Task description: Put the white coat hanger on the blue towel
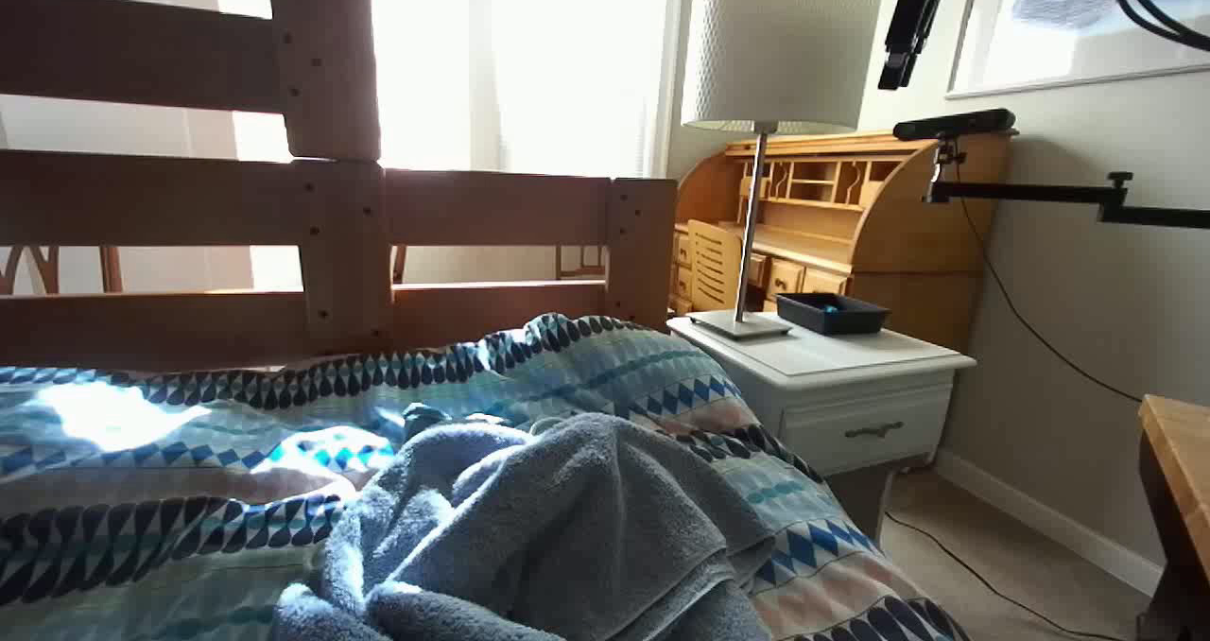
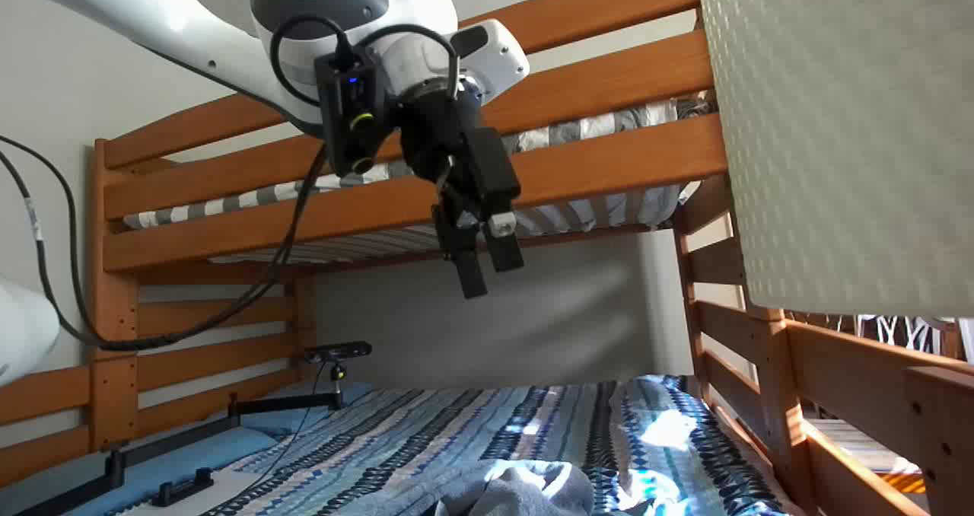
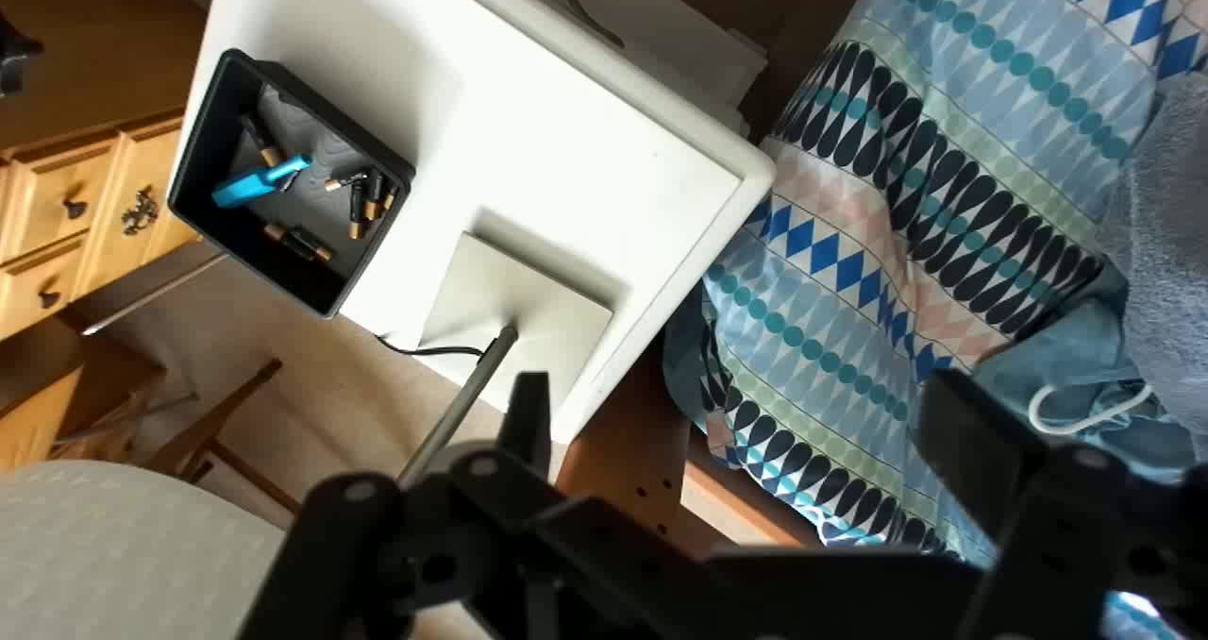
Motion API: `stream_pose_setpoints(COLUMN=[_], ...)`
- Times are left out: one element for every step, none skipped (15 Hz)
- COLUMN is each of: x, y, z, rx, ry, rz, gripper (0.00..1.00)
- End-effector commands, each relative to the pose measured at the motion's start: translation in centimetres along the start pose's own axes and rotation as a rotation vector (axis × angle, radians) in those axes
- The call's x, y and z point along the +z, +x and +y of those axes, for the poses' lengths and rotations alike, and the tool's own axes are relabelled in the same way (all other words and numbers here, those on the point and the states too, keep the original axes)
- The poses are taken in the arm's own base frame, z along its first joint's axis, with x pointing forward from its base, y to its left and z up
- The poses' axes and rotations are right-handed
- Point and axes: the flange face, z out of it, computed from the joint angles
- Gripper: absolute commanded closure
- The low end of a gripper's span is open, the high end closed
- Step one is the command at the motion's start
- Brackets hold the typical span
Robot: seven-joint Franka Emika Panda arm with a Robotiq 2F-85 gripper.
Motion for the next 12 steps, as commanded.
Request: stream_pose_setpoints(x=[-0.1, -0.1, -0.1, -0.1, -0.1, -0.1, -0.1, -0.1, -0.1, -0.1, -0.1, 0.0], y=[0.0, 0.0, 0.0, 0.0, 0.0, 0.0, 0.0, 0.0, 0.0, 0.0, 0.0, 0.4], z=[0.0, 0.0, 0.0, 0.0, 0.0, 0.0, 0.0, 0.0, 0.0, 0.0, 0.0, -1.0], rx=[0.000, 0.000, 0.000, 0.000, 0.000, 0.000, 0.000, 0.000, 0.000, 0.000, 0.000, -0.003], ry=[0.000, 0.000, 0.000, 0.000, 0.000, 0.000, 0.000, 0.000, 0.000, 0.000, 0.000, 0.001], rz=[-0.001, -0.001, -0.001, -0.001, -0.001, -0.001, -0.001, -0.001, -0.001, -0.001, -0.001, -0.005], gripper=[0.00, 0.00, 0.00, 0.00, 0.00, 0.00, 0.00, 0.00, 0.00, 0.00, 0.00, 0.00])
